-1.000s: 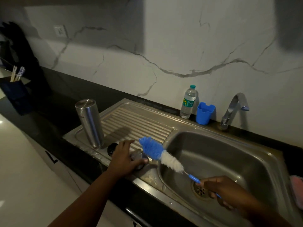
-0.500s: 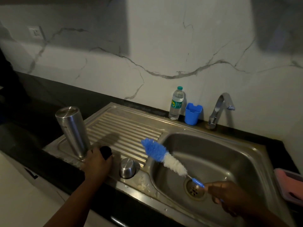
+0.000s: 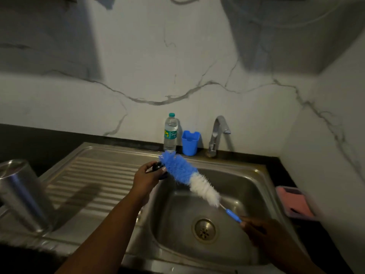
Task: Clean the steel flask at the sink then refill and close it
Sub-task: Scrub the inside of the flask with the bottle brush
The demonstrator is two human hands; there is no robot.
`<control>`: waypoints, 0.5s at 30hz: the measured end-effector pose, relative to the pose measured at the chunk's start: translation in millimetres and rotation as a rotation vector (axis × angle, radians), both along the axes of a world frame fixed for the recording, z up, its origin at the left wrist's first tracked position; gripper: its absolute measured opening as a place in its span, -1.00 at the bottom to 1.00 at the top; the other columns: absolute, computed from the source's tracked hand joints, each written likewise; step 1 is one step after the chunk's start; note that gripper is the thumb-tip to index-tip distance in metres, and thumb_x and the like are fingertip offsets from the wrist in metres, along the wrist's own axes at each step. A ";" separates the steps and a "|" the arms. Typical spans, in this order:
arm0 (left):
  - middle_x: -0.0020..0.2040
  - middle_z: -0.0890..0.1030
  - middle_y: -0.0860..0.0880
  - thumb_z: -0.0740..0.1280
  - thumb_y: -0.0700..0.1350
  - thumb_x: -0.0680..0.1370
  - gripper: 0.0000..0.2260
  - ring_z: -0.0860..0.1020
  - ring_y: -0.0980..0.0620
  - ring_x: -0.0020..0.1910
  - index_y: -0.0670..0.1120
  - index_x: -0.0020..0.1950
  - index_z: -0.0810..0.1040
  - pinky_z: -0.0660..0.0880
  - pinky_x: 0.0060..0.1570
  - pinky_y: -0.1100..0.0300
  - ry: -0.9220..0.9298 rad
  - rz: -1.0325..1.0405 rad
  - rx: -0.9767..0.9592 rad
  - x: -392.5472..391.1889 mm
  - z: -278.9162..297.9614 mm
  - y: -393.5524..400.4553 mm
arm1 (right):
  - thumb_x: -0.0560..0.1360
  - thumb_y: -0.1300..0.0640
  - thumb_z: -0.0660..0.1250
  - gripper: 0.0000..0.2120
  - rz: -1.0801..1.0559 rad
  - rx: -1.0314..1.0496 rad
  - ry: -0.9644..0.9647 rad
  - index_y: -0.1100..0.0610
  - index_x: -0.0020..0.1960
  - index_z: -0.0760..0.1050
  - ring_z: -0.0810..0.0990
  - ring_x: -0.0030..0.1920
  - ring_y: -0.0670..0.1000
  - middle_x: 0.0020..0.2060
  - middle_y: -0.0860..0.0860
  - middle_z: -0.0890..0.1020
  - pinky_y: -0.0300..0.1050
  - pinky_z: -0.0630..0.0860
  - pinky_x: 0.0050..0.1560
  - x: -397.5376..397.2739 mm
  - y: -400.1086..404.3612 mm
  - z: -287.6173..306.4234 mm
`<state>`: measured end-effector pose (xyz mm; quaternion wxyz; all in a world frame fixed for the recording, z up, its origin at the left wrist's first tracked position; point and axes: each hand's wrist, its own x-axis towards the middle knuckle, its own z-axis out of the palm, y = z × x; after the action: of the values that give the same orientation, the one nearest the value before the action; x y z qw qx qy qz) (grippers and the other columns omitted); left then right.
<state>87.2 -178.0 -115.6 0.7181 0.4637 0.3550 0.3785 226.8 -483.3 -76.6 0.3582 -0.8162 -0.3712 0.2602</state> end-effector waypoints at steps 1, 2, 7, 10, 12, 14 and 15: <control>0.13 0.62 -0.28 0.42 -0.34 0.47 -0.63 0.64 -0.21 0.01 -0.25 0.27 0.48 0.59 -0.29 0.25 -0.035 -0.032 -0.034 7.8 -0.1 -4.1 | 0.53 0.09 0.31 -0.82 -0.022 0.003 0.004 0.13 -0.01 0.65 0.51 -0.40 -0.23 -0.41 0.01 0.61 -0.31 0.42 -0.26 -1.2 -4.1 -0.1; 0.13 0.63 -0.26 0.41 -0.31 0.49 -0.65 0.65 -0.17 0.02 -0.24 0.27 0.49 0.61 -0.24 0.22 -0.076 -0.071 -0.065 15.0 -1.1 -7.0 | 0.53 0.07 0.31 -0.85 -0.038 0.008 -0.007 0.03 -0.04 0.66 0.56 -0.31 -0.20 -0.29 0.04 0.67 -0.25 0.43 -0.19 -2.8 -7.6 -0.4; 0.08 0.63 -0.15 0.29 -0.20 0.59 -0.81 0.60 -0.01 -0.02 -0.13 0.19 0.53 0.50 -0.13 0.21 -0.213 -0.195 -0.227 43.8 3.1 -24.4 | 0.52 0.01 0.32 -0.79 -0.156 -0.011 -0.077 -0.35 -0.07 0.53 0.55 0.07 -0.20 0.01 -0.16 0.66 -0.28 0.38 0.08 -2.6 -19.6 -1.9; 0.01 0.63 -0.13 0.26 -0.20 0.61 -0.80 0.61 -0.03 -0.06 -0.17 0.23 0.49 0.52 -0.11 0.17 -0.208 -0.169 -0.318 56.0 2.3 -30.9 | 0.53 -0.02 0.31 -0.82 -0.159 -0.016 -0.106 -0.28 0.06 0.55 0.54 0.02 -0.28 -0.01 -0.23 0.64 -0.41 0.39 0.02 2.5 -27.7 -1.0; -0.02 0.64 -0.15 0.24 -0.20 0.61 -0.77 0.64 -0.03 -0.11 -0.21 0.25 0.48 0.61 -0.20 0.18 -0.264 -0.179 -0.377 60.0 2.7 -34.9 | 0.53 -0.03 0.30 -0.82 -0.158 -0.013 -0.090 -0.32 0.01 0.54 0.51 -0.11 -0.38 -0.16 -0.32 0.61 -0.54 0.34 -0.13 1.5 -31.0 1.3; 0.04 0.63 -0.19 0.22 -0.20 0.62 -0.76 0.63 -0.07 -0.06 -0.24 0.26 0.46 0.63 -0.27 0.19 -0.304 -0.185 -0.430 62.9 3.4 -37.7 | 0.52 -0.03 0.31 -0.78 -0.181 -0.013 -0.102 -0.41 -0.13 0.50 0.55 -0.14 -0.33 -0.27 -0.32 0.62 -0.48 0.38 -0.16 3.1 -33.8 -0.1; 0.11 0.61 -0.23 0.20 -0.20 0.62 -0.75 0.61 -0.10 -0.01 -0.25 0.27 0.45 0.63 -0.22 0.17 -0.322 -0.180 -0.453 64.3 3.2 -39.0 | 0.52 -0.04 0.31 -0.73 -0.194 -0.009 -0.113 -0.44 -0.21 0.48 0.55 -0.17 -0.33 -0.33 -0.33 0.62 -0.46 0.38 -0.18 4.0 -35.5 -0.9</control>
<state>151.5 -217.0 -112.4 0.8811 0.2552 0.2694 0.2932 230.8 -518.8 -77.4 0.3563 -0.8634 -0.3088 0.1795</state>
